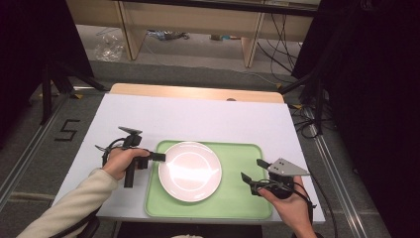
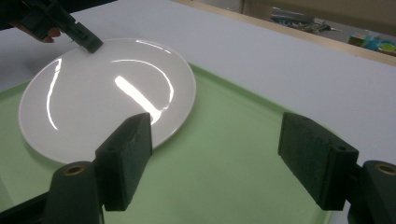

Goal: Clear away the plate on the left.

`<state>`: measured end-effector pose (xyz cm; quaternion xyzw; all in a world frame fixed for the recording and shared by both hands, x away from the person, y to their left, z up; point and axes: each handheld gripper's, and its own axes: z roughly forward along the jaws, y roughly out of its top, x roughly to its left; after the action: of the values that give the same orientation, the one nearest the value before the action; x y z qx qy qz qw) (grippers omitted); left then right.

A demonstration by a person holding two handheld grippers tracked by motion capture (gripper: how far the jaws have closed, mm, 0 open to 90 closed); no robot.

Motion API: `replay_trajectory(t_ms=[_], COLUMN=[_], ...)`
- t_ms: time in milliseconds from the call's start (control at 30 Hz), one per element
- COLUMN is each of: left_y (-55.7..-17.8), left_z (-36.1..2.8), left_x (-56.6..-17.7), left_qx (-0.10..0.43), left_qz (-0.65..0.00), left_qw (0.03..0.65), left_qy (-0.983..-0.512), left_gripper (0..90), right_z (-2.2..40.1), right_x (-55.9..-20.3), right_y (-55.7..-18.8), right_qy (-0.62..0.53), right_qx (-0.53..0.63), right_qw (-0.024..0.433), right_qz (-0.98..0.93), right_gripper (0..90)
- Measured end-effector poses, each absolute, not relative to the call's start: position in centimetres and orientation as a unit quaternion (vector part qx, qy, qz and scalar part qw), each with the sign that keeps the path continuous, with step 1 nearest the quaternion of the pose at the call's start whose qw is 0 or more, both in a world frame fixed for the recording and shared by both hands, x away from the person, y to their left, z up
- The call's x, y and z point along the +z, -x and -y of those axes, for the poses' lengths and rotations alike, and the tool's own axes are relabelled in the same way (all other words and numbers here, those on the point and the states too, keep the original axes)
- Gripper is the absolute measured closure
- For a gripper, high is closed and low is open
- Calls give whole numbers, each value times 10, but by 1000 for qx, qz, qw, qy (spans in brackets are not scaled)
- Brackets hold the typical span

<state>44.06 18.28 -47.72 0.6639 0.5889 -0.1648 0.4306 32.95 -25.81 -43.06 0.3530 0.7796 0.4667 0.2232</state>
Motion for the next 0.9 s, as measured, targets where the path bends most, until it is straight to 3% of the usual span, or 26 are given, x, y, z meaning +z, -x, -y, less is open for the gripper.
replay_trajectory(t_ms=[367, 567, 733, 900], left_y=[-441, -442, -438, -435], left_z=[-180, -181, -179, -182], left_x=[-480, -482, -472, -464], left_qx=[-135, -94, -67, -29], left_qz=[-574, -537, -545, -519], left_qw=[403, 386, 415, 436], left_qy=[-700, -744, -725, -735], left_gripper=[822, 802, 771, 674], right_z=[258, 258, 258, 258], right_x=[-430, -430, -431, -431], right_y=[-329, -329, -329, -329], right_qy=[-355, -354, -353, -353], right_qx=[462, 462, 467, 468], right_qw=[219, 221, 223, 224], right_qz=[-782, -783, -779, -779], right_gripper=[269, 268, 265, 264])
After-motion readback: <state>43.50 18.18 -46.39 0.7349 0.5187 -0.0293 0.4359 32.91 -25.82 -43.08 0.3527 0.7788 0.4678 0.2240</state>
